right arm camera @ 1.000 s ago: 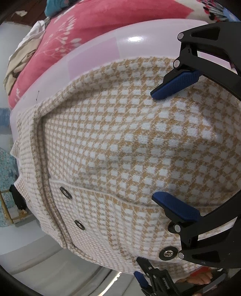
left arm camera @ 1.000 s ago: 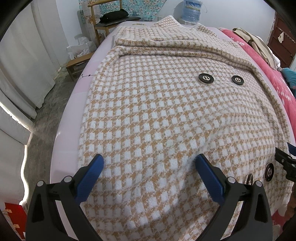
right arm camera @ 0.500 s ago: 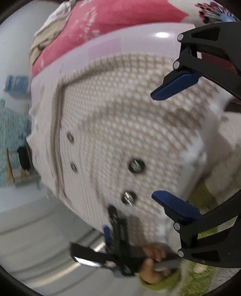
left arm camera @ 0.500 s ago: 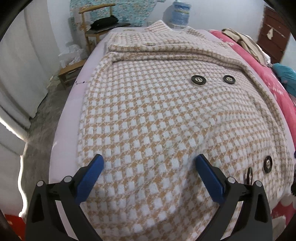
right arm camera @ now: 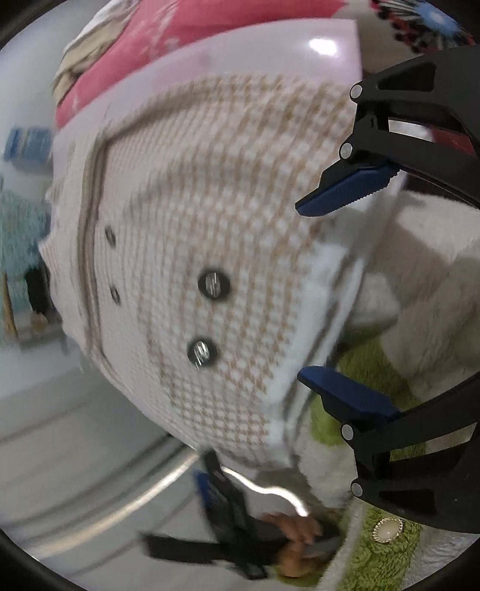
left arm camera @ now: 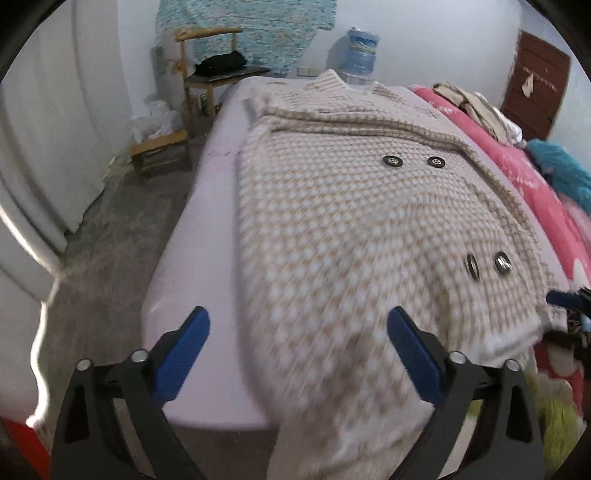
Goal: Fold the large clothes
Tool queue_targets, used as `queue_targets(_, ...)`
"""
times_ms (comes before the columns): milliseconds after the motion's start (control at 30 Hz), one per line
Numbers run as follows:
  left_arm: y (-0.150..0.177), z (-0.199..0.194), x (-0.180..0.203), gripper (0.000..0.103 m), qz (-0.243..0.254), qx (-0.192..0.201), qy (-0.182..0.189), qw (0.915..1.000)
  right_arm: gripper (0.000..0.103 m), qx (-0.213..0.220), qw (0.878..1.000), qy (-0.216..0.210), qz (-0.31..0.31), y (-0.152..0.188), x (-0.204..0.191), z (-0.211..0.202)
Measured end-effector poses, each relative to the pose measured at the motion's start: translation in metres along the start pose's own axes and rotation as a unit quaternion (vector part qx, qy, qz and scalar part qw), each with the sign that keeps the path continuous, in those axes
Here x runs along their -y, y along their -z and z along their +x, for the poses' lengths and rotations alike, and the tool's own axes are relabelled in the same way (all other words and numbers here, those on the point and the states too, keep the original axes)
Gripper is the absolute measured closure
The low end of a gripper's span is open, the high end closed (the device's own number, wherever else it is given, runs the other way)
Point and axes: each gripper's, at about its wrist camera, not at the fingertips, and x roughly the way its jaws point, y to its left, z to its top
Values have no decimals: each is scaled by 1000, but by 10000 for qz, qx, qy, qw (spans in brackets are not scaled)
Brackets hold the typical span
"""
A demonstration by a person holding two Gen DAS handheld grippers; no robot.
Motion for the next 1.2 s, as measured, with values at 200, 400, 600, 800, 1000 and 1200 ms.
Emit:
queue_targets(200,36,-20,-21,26,-384,-224,343,9984,25,465,9923,239,1123,15,52,-28)
queue_targets(400,57,-7,-20,47,-598,-727,696,9931,25,513,9769,326,2047,37,100,-38)
queue_targets(600,65,4,-15,65,-724,-914,954,9886,25,519,9637,88,2617,60,121,-37)
queue_targets(800,66,14,-11,80,-654,-1003,1084,9869,30,552,9499,-255,3067,75,135,-31)
queue_targets(1000,65,12,-2,88,-495,-860,1077,9892,47,327,9412,-746,3277,83,144,-9)
queue_targets(1200,61,-7,7,94,-295,-575,1102,9918,94,315,9513,-820,2954,80,128,-19)
